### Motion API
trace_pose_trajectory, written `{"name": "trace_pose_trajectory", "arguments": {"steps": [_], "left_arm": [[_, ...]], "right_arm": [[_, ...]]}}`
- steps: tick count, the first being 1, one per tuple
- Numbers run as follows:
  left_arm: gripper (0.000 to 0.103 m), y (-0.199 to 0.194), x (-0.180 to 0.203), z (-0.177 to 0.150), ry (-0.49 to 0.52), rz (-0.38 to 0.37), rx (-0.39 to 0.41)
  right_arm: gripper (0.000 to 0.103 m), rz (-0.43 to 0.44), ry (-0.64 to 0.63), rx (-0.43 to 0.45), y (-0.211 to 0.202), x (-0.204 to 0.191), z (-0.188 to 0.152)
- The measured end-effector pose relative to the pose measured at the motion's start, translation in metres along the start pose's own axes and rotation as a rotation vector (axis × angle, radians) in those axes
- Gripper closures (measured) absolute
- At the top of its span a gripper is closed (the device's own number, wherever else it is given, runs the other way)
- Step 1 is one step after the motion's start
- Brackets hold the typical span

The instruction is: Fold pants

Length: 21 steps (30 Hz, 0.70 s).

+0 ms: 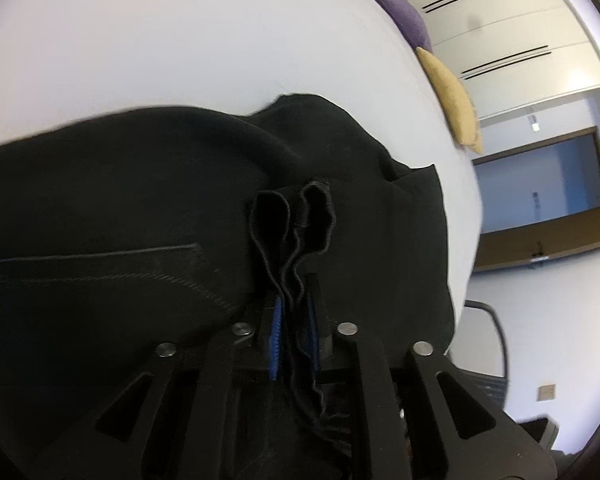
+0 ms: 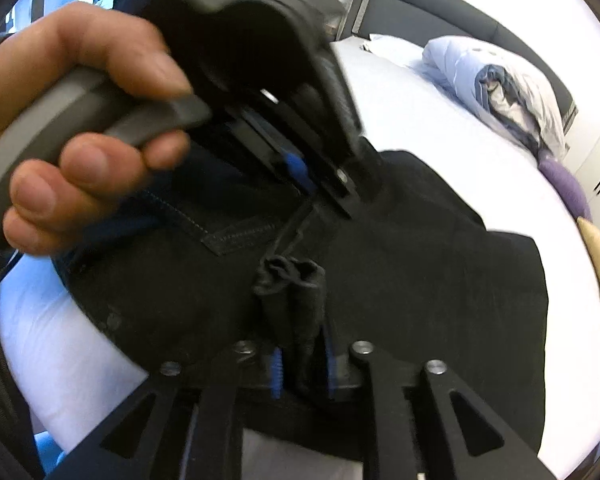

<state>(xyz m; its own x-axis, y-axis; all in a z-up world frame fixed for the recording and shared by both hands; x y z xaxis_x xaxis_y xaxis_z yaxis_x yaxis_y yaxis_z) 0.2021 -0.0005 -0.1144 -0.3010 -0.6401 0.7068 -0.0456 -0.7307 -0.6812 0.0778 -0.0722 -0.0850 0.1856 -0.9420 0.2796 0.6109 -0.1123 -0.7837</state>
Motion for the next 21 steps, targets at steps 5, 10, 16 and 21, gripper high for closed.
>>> {"name": "trace_pose_trajectory", "arguments": {"steps": [5,10,16,21], "left_arm": [[0.091,-0.032,0.008,0.004,0.026,0.154,0.095],[0.091,-0.039,0.052,-0.003,0.109,0.096,0.165],[0.091,0.028,0.083,-0.028,0.177,0.008,0.029],[0.091,0.044,0.058,-0.046,0.101,-0.034,0.023]], "right_arm": [[0.027,0.177,0.169,-0.004,-0.026,0.044,-0.01],[0.032,0.434,0.479,0.036,-0.033,0.154,-0.018],[0.035,0.734,0.795,0.076,0.028,0.287,-0.019],[0.035,0.814,0.815,-0.041,0.099,0.299,-0.012]]}}
Point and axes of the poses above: each gripper's, at about its wrist camera, not at the fingertips, and y roughly the way its jaws point, x to its right, z to its top, the point moved 2 cm from there along y, roughly the way its jaws point, and after that the axes turned 6 degrees about -z, right-handed, at the moved point
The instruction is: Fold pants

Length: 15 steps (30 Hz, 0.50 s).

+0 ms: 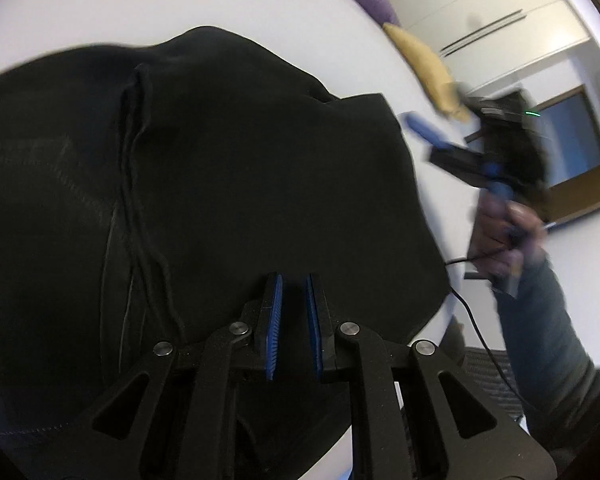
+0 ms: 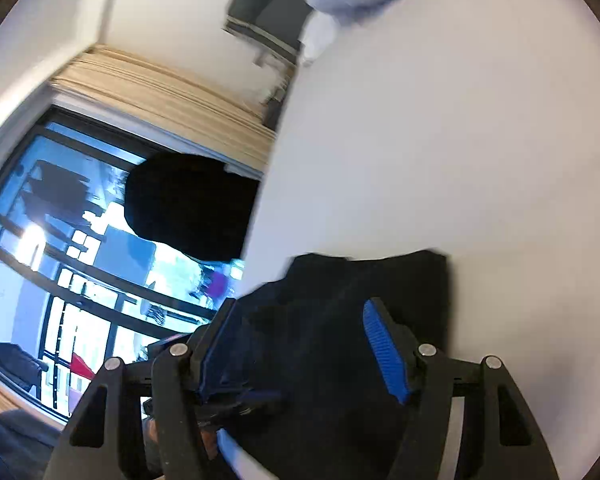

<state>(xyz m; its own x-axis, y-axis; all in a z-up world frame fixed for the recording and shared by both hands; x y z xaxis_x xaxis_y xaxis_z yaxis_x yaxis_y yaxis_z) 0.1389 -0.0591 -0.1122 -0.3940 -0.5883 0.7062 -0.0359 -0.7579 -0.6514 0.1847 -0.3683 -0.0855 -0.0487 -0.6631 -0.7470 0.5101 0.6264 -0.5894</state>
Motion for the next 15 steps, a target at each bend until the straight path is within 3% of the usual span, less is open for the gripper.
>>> {"name": "trace_pose_trajectory", "arguments": {"steps": [2,3,5,11,15], "left_arm": [[0.091,-0.001,-0.01,0.0,-0.049,-0.046,0.018],[0.091,-0.002,-0.014,0.0,-0.07,-0.069,0.028],[0.091,-0.002,-0.018,-0.002,-0.079,-0.093,0.046],[0.091,-0.004,-0.018,-0.003,-0.05,-0.081,0.079],[0.091,-0.018,-0.011,-0.02,-0.054,-0.021,0.123]], "right_arm": [[0.041,-0.027,0.05,-0.06,0.019,0.02,-0.008],[0.046,-0.025,0.035,-0.048,0.018,0.02,-0.016],[0.046,0.009,0.032,-0.038,0.012,0.014,-0.037],[0.046,0.005,-0.055,-0.144,-0.02,-0.002,-0.117],[0.045,0.007,-0.034,-0.078,-0.056,-0.014,-0.159]]}}
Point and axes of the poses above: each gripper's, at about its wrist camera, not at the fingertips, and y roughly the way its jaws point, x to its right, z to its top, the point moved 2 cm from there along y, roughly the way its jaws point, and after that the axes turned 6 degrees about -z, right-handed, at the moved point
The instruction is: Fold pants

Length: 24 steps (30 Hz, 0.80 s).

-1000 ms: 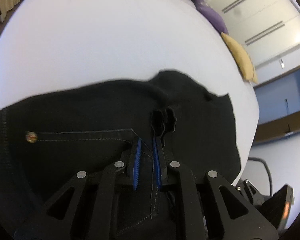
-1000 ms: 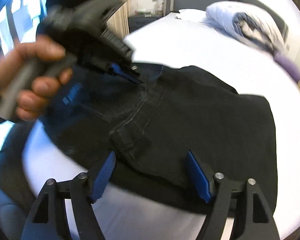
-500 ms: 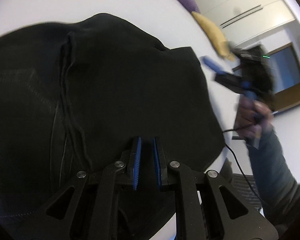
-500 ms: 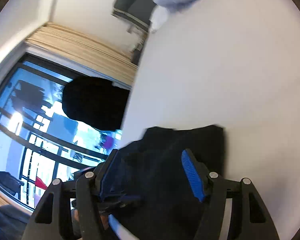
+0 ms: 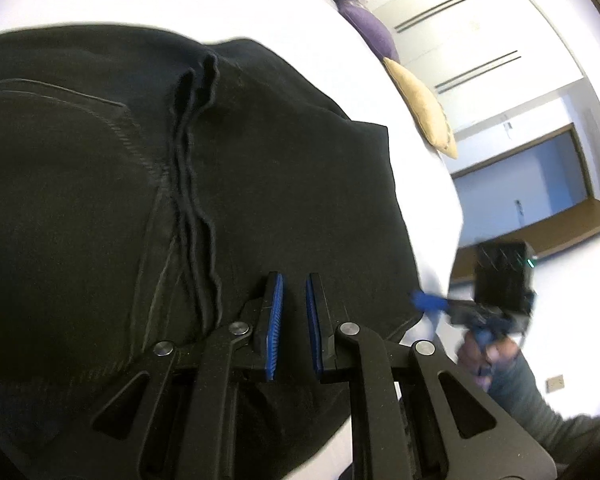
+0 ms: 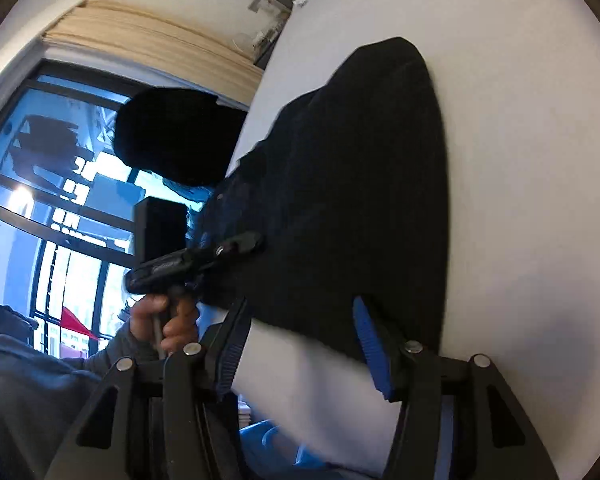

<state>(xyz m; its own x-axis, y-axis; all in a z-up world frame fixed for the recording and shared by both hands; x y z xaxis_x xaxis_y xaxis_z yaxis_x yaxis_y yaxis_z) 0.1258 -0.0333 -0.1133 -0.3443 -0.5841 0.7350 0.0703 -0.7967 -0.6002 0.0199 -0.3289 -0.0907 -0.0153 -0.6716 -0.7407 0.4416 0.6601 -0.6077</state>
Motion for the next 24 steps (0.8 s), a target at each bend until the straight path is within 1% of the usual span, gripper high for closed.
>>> {"name": "trace_pose_trajectory", "arguments": {"steps": [1,2,3,4,5,7,9,10,11,12,13,14,15,18,19,21,24], "left_arm": [[0.091,-0.008,0.006,-0.007,0.0,0.022,0.023],[0.091,-0.018,0.009,-0.014,0.001,0.033,0.05],[0.091,-0.032,0.006,-0.017,0.002,0.031,0.082],[0.091,-0.046,0.01,-0.029,-0.004,0.026,0.122],[0.091,-0.059,0.011,-0.037,-0.014,0.029,0.151],[0.091,-0.087,0.01,-0.055,-0.043,0.049,0.214],[0.087,-0.115,0.002,-0.068,-0.074,0.063,0.263],[0.078,-0.131,-0.005,-0.077,-0.114,0.066,0.307],[0.056,-0.141,-0.011,-0.084,-0.153,0.057,0.347],[0.036,-0.154,-0.02,-0.091,-0.198,0.041,0.397],[0.005,-0.172,-0.033,-0.102,-0.267,0.022,0.486],[0.002,-0.187,-0.044,-0.11,-0.321,0.018,0.559],[0.002,-0.199,-0.057,-0.117,-0.38,0.006,0.621],[0.002,-0.217,-0.092,-0.125,-0.514,-0.078,0.684],[0.002,-0.219,-0.102,-0.128,-0.547,-0.099,0.694],[0.002,-0.213,-0.113,-0.127,-0.574,-0.117,0.681],[0.003,-0.202,-0.129,-0.122,-0.613,-0.157,0.673]], "right_arm": [[0.042,0.008,0.011,0.018,-0.008,-0.002,-0.003],[0.042,0.014,0.011,0.055,-0.016,-0.008,-0.01],[0.041,0.025,0.01,0.085,-0.021,-0.012,-0.014],[0.04,0.049,0.013,0.121,-0.025,-0.018,-0.016],[0.04,0.069,0.02,0.153,-0.026,-0.023,-0.016],[0.037,0.106,0.038,0.203,-0.028,-0.029,-0.011],[0.037,0.14,0.043,0.23,-0.022,-0.04,-0.003],[0.037,0.159,0.049,0.241,-0.019,-0.045,-0.001],[0.037,0.186,0.057,0.249,-0.013,-0.052,0.003],[0.037,0.208,0.065,0.255,-0.008,-0.058,0.008],[0.037,0.241,0.076,0.264,-0.002,-0.065,0.012],[0.037,0.271,0.083,0.268,0.005,-0.074,0.016],[0.037,0.289,0.085,0.269,0.016,-0.084,0.017],[0.037,0.324,0.082,0.25,0.037,-0.106,0.018],[0.037,0.321,0.074,0.235,0.046,-0.114,0.017],[0.037,0.314,0.063,0.214,0.051,-0.122,0.013],[0.037,0.304,0.053,0.203,0.049,-0.132,0.007]]}}
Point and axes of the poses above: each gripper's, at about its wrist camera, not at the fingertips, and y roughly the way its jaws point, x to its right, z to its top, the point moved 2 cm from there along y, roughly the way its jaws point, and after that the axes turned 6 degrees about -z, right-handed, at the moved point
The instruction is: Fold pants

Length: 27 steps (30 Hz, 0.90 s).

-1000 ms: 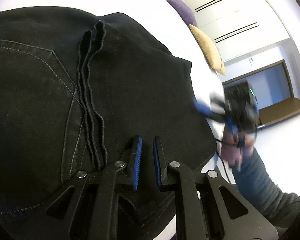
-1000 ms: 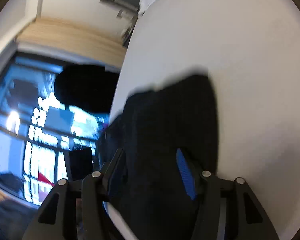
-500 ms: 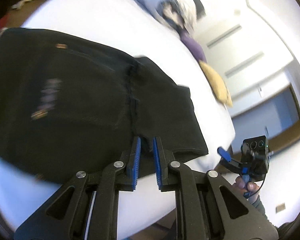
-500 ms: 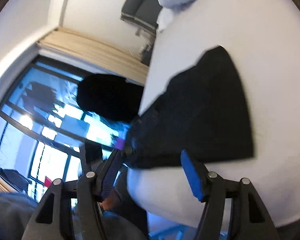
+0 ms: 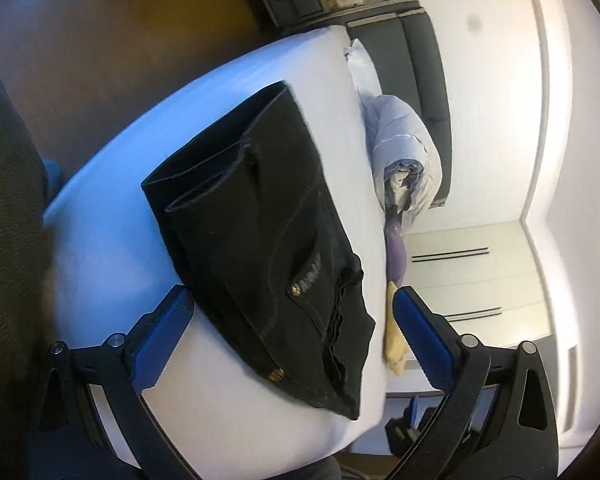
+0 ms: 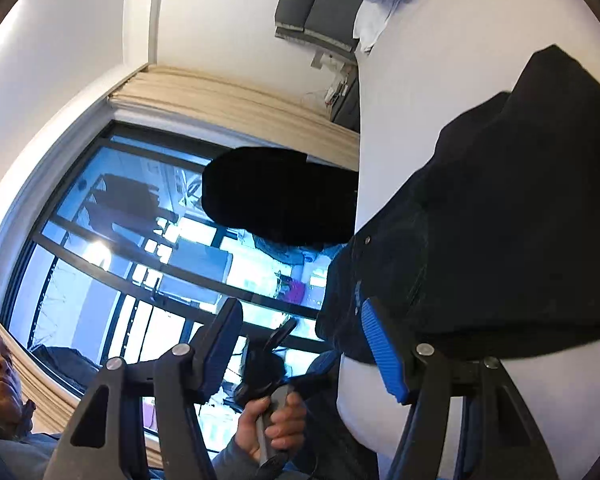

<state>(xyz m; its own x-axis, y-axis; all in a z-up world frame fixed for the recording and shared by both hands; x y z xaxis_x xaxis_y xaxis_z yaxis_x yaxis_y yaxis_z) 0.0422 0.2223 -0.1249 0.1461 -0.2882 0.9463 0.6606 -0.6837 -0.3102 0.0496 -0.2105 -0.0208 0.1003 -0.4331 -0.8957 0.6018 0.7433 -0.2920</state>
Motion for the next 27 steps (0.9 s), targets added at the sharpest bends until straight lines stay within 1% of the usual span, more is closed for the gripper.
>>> {"name": "trace_pose_trajectory", "arguments": {"steps": [2,4,6,7,9,11,13,14,16,17,19,21,22,23,24,25,26,27], "left_arm": [[0.004,-0.004,-0.009,0.008,-0.024,-0.025,0.015],[0.006,0.006,-0.012,0.013,-0.028,-0.028,0.016],[0.008,-0.004,-0.021,0.022,-0.047,-0.039,0.021],[0.012,-0.007,-0.022,0.021,-0.059,-0.036,0.023],[0.012,-0.016,-0.023,0.021,-0.086,-0.049,0.035],[0.013,-0.017,-0.025,0.022,-0.07,-0.03,0.041],[0.013,-0.018,-0.031,0.026,-0.122,-0.059,0.072],[0.013,-0.016,-0.036,0.029,-0.138,-0.069,0.065],[0.013,-0.011,-0.037,0.032,-0.131,-0.069,0.048],[0.013,-0.015,-0.036,0.028,-0.122,-0.064,0.046],[0.013,-0.009,-0.033,0.029,-0.097,-0.046,0.029],[0.015,-0.007,-0.032,0.032,-0.097,-0.044,0.036],[0.024,-0.005,-0.033,0.033,-0.095,-0.037,0.034],[0.04,-0.004,-0.034,0.034,-0.089,-0.023,0.029],[0.049,-0.001,-0.035,0.035,-0.086,-0.009,0.021],[0.067,0.002,-0.038,0.036,-0.089,0.008,0.012],[0.075,0.002,-0.04,0.035,-0.089,0.025,0.003],[0.075,0.003,-0.04,0.035,-0.087,0.034,-0.001]], "right_arm": [[0.037,-0.005,-0.007,0.0,-0.001,-0.004,-0.003],[0.037,-0.013,-0.014,0.004,-0.004,-0.009,-0.007],[0.037,-0.018,-0.021,0.01,-0.012,-0.012,-0.01],[0.037,-0.022,-0.026,0.013,-0.016,-0.013,-0.01],[0.037,-0.025,-0.033,0.016,-0.019,-0.015,-0.013],[0.037,-0.028,-0.031,0.012,-0.017,-0.014,-0.014],[0.037,-0.03,-0.033,0.003,-0.014,-0.018,-0.014],[0.037,-0.026,-0.04,0.0,-0.011,-0.02,-0.015],[0.037,-0.025,-0.045,-0.014,-0.009,-0.02,-0.015],[0.037,-0.025,-0.045,-0.02,-0.007,-0.018,-0.015],[0.037,-0.017,-0.039,-0.028,-0.005,-0.013,-0.013],[0.037,-0.01,-0.03,-0.024,-0.006,-0.008,-0.011],[0.037,-0.006,-0.026,-0.021,-0.006,-0.006,-0.01],[0.037,-0.005,-0.019,-0.016,-0.006,-0.002,-0.008],[0.037,-0.008,-0.014,-0.014,-0.006,0.001,-0.007],[0.037,-0.016,-0.011,-0.015,-0.005,0.004,-0.005],[0.037,-0.031,-0.011,-0.02,-0.003,0.007,-0.002],[0.037,-0.043,-0.013,-0.024,-0.001,0.009,0.0]]}}
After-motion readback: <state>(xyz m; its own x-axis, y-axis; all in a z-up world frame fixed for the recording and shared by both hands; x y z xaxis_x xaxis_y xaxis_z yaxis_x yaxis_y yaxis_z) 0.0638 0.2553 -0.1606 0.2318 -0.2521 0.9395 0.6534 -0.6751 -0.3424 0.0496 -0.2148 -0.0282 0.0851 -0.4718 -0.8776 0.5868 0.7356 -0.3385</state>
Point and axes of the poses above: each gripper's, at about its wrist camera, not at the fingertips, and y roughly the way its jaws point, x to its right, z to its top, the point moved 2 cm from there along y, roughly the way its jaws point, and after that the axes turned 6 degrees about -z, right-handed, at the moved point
